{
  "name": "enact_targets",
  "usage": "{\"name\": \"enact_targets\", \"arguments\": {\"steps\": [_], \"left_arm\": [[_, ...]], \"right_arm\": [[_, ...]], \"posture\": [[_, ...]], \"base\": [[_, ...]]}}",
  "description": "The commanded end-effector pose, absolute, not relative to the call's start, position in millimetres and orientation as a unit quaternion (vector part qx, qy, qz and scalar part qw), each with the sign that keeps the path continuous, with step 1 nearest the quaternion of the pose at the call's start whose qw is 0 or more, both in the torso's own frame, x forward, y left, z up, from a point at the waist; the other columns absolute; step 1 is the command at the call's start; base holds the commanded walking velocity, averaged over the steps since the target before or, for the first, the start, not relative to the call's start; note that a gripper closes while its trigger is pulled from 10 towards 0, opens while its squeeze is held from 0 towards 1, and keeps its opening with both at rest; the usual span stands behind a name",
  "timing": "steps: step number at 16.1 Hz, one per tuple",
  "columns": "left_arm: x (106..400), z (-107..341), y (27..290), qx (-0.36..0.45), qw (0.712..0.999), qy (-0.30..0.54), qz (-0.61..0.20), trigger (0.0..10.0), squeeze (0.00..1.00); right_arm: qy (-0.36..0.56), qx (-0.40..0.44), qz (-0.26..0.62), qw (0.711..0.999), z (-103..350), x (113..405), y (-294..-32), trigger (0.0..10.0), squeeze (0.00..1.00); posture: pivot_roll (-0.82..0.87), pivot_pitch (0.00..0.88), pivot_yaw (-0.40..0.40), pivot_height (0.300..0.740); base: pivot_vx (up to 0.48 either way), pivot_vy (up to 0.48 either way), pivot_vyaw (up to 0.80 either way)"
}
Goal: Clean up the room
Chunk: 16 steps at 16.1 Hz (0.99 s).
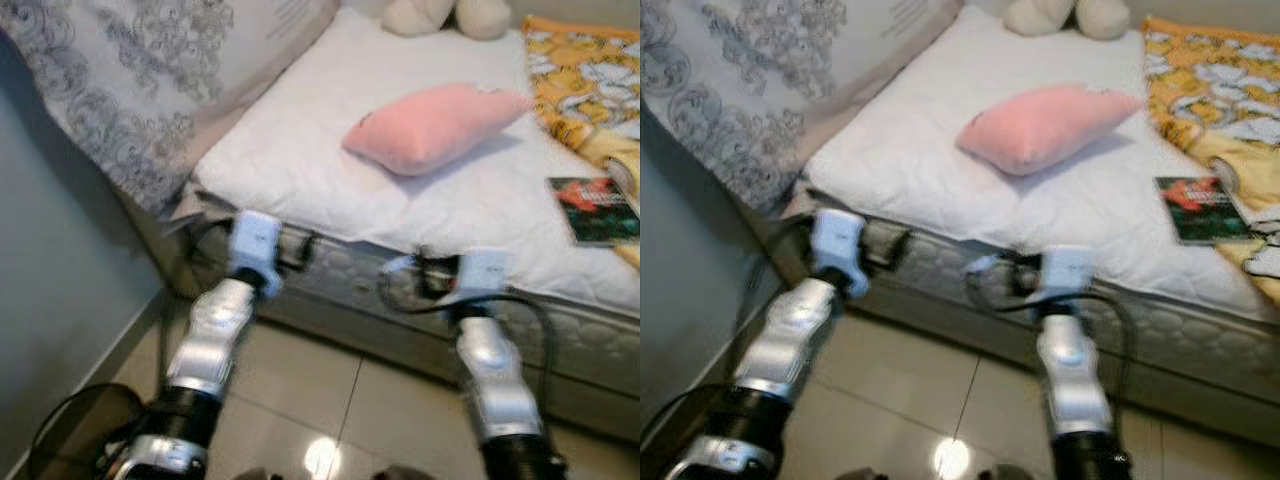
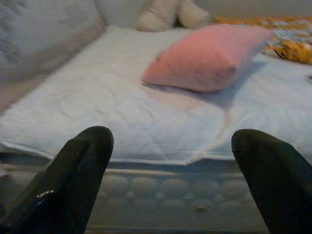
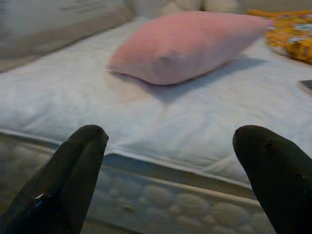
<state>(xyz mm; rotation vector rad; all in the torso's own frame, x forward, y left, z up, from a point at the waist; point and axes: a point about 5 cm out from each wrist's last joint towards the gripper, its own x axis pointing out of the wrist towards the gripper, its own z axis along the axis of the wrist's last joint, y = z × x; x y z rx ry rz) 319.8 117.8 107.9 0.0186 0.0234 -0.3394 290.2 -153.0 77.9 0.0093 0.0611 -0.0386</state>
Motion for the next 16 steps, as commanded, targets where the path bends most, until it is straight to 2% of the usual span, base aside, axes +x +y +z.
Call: {"name": "enact_targets", "arguments": {"steps": [1, 3, 4, 6, 7, 9, 10, 12, 13, 16], "left_arm": [[322.0, 110.6, 114.1, 0.003, 0.985, 0.007, -0.172, 10.0, 0.00], [324.2, 111.3, 117.9, 0.004, 0.987, 0.006, -0.161, 10.0, 0.00], [325.0, 115.0, 122.9, -0.003, 0.989, -0.010, -0.144, 10.0, 0.00], [321.1, 127.2, 141.1, 0.015, 0.993, -0.073, -0.095, 10.0, 0.00], [315.0, 128.1, 145.3, 0.026, 0.992, -0.080, -0.092, 10.0, 0.00], [310.3, 124.2, 143.5, 0.033, 0.992, -0.055, -0.111, 10.0, 0.00], [310.3, 123.4, 141.7, 0.044, 0.989, -0.054, -0.130, 10.0, 0.00], [319.8, 123.3, 143.7, 0.028, 0.992, -0.045, -0.114, 10.0, 0.00], [321.8, 126.5, 142.3, 0.027, 0.991, -0.057, -0.122, 10.0, 0.00], [327.8, 142.4, 134.8, 0.030, 0.985, -0.087, -0.146, 10.0, 0.00]], "right_arm": [[0.031, -0.009, -0.029, 0.999, 77.7, 291.5, -159.5, 10.0, 0.00], [0.025, -0.013, -0.029, 0.999, 78.7, 291.8, -158.7, 10.0, 0.00], [0.001, -0.015, -0.034, 0.999, 84.5, 291.6, -160.0, 10.0, 0.00], [-0.078, -0.012, -0.084, 0.993, 104.3, 286.3, -174.7, 10.0, 0.00], [-0.061, -0.009, -0.099, 0.993, 99.1, 282.3, -184.0, 10.0, 0.00], [-0.024, 0.016, -0.112, 0.993, 94.0, 279.0, -193.3, 10.0, 0.00], [-0.023, -0.013, -0.078, 0.997, 94.5, 281.3, -189.0, 10.0, 0.00], [-0.024, 0.004, -0.089, 0.996, 95.4, 290.9, -193.7, 10.0, 0.00], [-0.038, -0.007, -0.073, 0.997, 98.7, 296.0, -187.8, 10.0, 0.00], [-0.050, -0.007, -0.052, 0.997, 101.2, 298.8, -169.4, 10.0, 0.00]], "posture": [[-0.06, 0.000, 0.063, 0.727], [-0.05, 0.000, 0.062, 0.727], [-0.05, 0.000, 0.061, 0.727], [-0.06, 0.000, 0.063, 0.727], [-0.06, 0.000, 0.019, 0.727], [-0.05, 0.000, 0.015, 0.727], [-0.05, 0.000, 0.020, 0.727], [-0.04, 0.000, 0.051, 0.727], [-0.03, 0.000, 0.059, 0.727], [-0.03, 0.000, 0.051, 0.727]], "base": [[0.000, 0.000, 0.00], [0.000, 0.000, -0.66], [0.000, 0.000, -0.79], [0.000, 0.000, 0.00], [0.000, 0.000, 0.00], [0.000, 0.000, 0.00], [0.000, 0.000, 0.00], [0.000, 0.000, 0.00], [0.000, 0.000, 0.00], [0.469, 0.000, 0.00]]}}
